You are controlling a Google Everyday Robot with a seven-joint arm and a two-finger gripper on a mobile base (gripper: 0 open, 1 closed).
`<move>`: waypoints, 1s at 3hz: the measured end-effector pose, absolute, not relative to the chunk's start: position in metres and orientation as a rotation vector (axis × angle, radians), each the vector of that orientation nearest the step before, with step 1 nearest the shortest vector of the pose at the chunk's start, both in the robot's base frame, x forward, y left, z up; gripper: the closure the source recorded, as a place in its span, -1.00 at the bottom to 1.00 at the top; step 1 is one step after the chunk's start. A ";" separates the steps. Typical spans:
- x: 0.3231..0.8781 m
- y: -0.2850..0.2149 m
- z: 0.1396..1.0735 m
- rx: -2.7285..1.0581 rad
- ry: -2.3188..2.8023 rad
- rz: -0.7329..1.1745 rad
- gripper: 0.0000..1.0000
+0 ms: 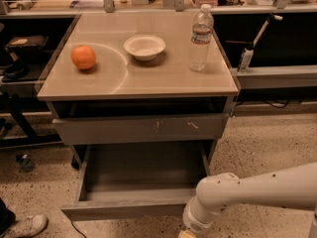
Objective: Close middle drawer
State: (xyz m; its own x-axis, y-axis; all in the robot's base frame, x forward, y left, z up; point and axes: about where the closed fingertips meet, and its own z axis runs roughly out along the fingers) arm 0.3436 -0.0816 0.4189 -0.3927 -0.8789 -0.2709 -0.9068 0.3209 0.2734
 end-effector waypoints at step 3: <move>0.344 -0.082 0.419 -1.689 2.493 0.593 -0.16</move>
Offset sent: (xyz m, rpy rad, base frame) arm 0.0000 0.0000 0.0000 0.0000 0.0000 0.0000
